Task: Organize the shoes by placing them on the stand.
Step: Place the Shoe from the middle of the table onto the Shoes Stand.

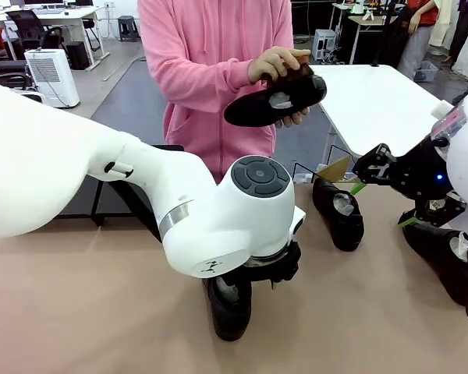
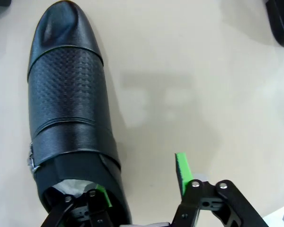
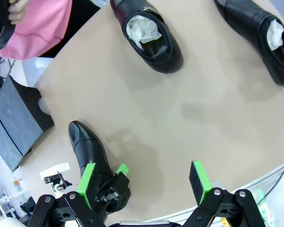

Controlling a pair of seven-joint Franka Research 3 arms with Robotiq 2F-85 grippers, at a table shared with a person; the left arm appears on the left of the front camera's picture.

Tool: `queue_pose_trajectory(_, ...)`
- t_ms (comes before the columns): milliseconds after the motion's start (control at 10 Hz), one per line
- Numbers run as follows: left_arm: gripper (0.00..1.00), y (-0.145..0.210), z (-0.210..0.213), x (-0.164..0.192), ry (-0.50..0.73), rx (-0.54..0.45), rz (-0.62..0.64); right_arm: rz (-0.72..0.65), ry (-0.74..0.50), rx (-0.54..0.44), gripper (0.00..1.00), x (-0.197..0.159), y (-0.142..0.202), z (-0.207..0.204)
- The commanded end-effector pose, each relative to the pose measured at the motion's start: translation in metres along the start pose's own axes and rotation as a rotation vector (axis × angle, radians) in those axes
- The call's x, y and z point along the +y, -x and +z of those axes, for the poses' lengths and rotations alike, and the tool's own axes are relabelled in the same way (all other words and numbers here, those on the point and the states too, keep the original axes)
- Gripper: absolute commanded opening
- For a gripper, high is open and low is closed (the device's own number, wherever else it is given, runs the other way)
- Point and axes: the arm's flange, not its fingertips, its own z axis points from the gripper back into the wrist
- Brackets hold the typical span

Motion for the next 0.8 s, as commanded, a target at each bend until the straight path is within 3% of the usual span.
queue_pose_trajectory(0,0.07,-0.001,-0.001,-0.004,-0.044,-0.026,0.022,0.010,-0.004,-0.003,1.00,0.000,0.000,0.000)
queue_pose_trajectory(100,0.00,-0.001,0.000,-0.002,-0.063,-0.029,0.028,0.010,-0.004,-0.003,1.00,0.000,0.000,0.000)
queue_pose_trajectory(600,0.00,-0.006,0.011,0.016,-0.089,-0.045,0.065,0.010,-0.004,-0.003,1.00,0.000,0.000,0.000)
queue_pose_trajectory(700,0.00,-0.006,0.011,0.020,-0.084,-0.011,0.070,0.010,-0.004,-0.003,1.00,0.000,0.000,0.000)
